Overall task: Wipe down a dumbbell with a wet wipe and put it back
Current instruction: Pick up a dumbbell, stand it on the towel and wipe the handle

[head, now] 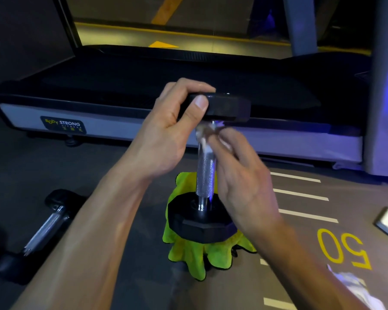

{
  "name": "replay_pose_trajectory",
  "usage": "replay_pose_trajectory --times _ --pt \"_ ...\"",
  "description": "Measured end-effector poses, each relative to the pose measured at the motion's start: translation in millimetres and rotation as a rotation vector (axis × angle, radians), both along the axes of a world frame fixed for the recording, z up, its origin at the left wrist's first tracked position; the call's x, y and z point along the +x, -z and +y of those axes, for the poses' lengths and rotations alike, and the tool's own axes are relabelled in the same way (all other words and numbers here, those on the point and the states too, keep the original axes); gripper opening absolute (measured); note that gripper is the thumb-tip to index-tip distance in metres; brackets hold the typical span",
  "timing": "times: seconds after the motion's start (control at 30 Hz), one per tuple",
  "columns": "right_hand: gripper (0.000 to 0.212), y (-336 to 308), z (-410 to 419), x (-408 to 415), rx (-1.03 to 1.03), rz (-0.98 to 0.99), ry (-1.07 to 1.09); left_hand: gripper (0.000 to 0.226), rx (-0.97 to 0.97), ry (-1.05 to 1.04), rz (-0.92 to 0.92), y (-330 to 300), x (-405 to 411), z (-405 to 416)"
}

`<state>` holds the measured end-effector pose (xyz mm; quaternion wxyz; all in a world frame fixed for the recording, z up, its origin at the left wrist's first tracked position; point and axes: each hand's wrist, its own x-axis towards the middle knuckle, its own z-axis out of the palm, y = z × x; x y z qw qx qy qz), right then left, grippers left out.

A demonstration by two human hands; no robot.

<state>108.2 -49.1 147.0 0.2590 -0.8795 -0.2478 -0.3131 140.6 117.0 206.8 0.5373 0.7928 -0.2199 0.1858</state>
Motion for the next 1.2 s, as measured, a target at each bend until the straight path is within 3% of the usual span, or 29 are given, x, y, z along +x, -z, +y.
replay_pose_trajectory --times 0.17,0.33,0.6,0.73,0.83,1.03,1.2 --pt "0.047 9 -5 -22 -0.084 -0.026 -0.061 0.021 0.001 0.018 -0.014 0 -3 1" --pt "0.047 -6 9 -8 -0.243 0.014 0.059 0.02 0.018 0.012 -0.022 0 -1 -1" --pt "0.046 -8 -1 -6 -0.074 -0.012 -0.016 0.02 0.0 0.037 -0.017 1 -6 -2" --pt "0.055 -2 -4 1 0.023 0.044 -0.076 0.02 -0.018 0.03 -0.007 1 -4 -1" --pt "0.047 12 -14 -8 0.085 0.089 -0.129 0.019 -0.019 0.023 -0.006 2 -5 -1" --pt "0.04 40 -32 -58 -0.03 0.335 -0.248 0.016 -0.029 -0.022 0.001 3 -3 1" --pt "0.04 19 9 -77 -0.177 0.259 0.022 0.016 -0.024 -0.028 -0.029 2 -4 0"
